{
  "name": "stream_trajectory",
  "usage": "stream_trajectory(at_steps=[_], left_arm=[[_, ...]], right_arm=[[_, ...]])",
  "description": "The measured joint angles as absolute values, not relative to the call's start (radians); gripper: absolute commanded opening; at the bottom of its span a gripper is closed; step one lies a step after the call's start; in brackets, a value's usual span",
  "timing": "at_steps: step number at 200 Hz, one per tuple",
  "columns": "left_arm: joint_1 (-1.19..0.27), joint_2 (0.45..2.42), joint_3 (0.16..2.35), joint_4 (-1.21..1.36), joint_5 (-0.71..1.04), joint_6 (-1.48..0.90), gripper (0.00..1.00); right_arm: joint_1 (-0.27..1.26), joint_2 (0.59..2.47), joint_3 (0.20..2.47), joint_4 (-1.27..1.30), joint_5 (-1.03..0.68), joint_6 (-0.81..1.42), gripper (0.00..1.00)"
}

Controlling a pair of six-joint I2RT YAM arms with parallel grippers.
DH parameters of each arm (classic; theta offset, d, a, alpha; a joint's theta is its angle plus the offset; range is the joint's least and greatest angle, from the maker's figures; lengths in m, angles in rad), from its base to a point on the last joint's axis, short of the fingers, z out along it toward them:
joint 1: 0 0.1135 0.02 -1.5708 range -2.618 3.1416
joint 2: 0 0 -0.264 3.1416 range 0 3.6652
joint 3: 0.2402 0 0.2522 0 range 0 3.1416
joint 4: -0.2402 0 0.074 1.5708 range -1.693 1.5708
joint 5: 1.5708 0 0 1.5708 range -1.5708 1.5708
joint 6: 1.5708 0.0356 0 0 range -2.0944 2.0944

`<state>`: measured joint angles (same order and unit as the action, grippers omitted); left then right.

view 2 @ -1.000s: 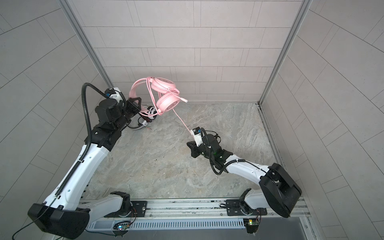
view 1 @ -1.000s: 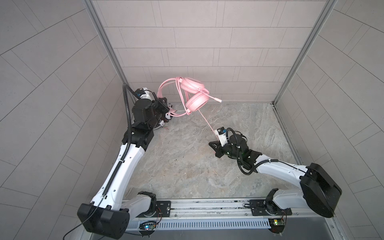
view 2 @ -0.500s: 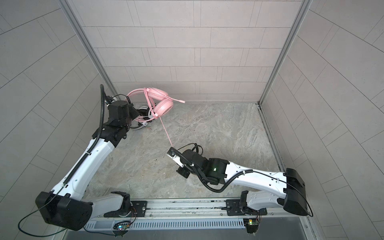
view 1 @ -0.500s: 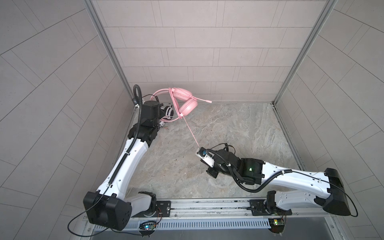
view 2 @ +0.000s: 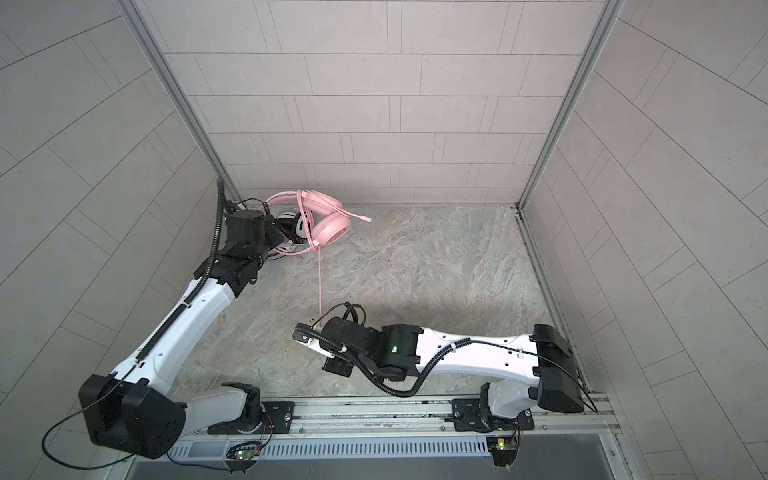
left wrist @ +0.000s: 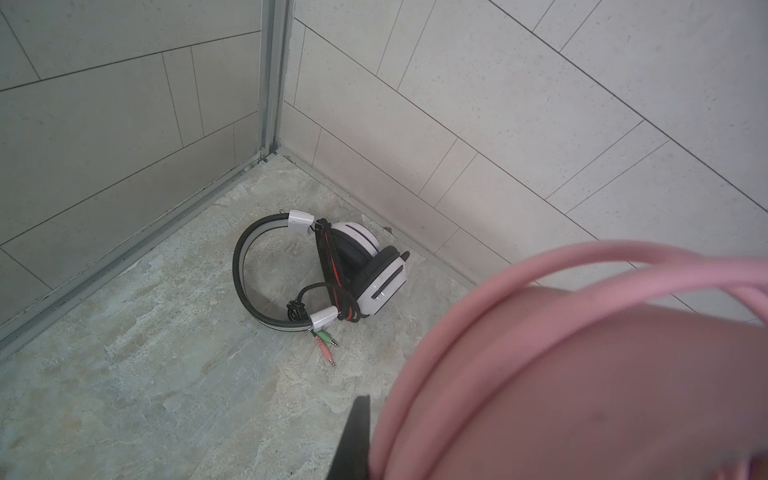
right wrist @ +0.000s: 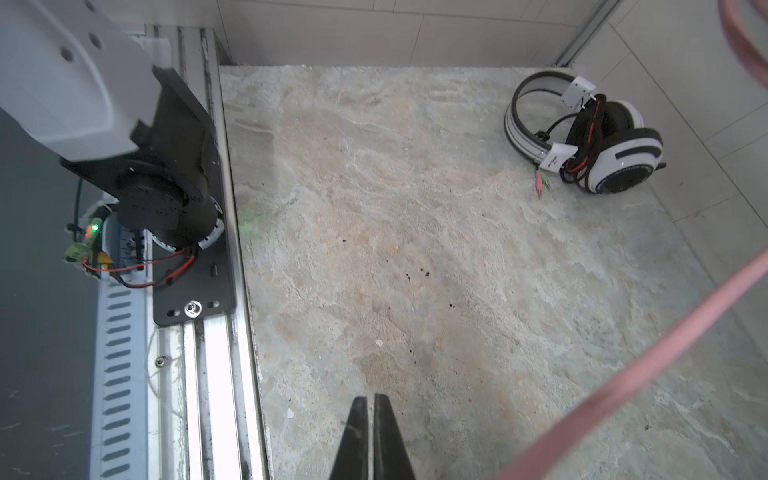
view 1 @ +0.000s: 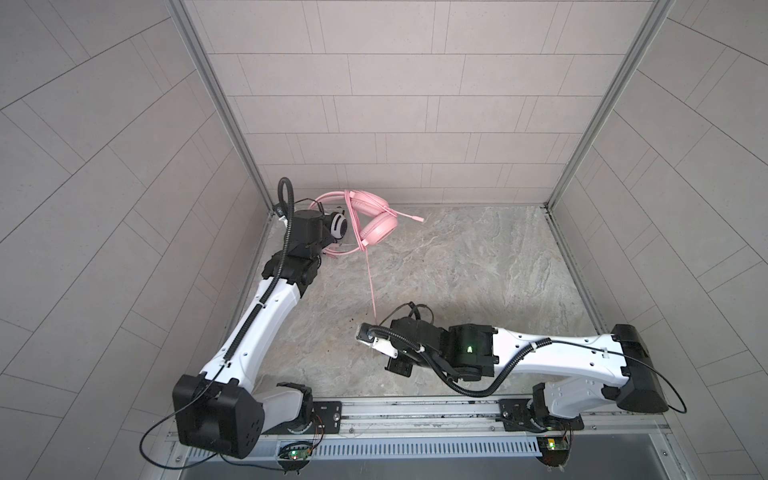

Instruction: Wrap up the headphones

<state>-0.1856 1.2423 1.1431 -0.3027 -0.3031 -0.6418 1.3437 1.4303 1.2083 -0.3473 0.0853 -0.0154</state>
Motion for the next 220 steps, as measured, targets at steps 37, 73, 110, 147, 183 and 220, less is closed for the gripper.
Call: stream_trajectory(at_steps=[37,73,110,147,183,220], left_arm=[[-0.183,1.240,1.135,-0.303,-0.265,-0.562,0.00],[-0.201,1.240,1.131,-0.324,-0.215,-0.447,0.00],[-0.282,1.242,1.129,-0.377,-0.194,-0.305,0.00],[-0.374,1.257,1.147,-0.425,-0.094,-0.145,0.00],[-0.382,1.254,1.150,-0.447,0.093,-0.043,0.00],[-0.382,1.245,1.151,-0.455,0.243,-0.006,0.00]], right_arm=[[1.351,1.407,1.257,-0.374,0.099,-0.059,0.00],[1.346,1.367,1.362,-0.458,0.186,-0.155,0.00],[1.276,1.324,1.472,-0.508,0.253,-0.254,0.00],[1.208,1.321,1.545,-0.538,0.296,-0.327,0.00],[1.119,1.322,1.569,-0.554,0.303,-0.351,0.00],[0.990,1.322,1.567,-0.585,0.268,-0.331,0.00]])
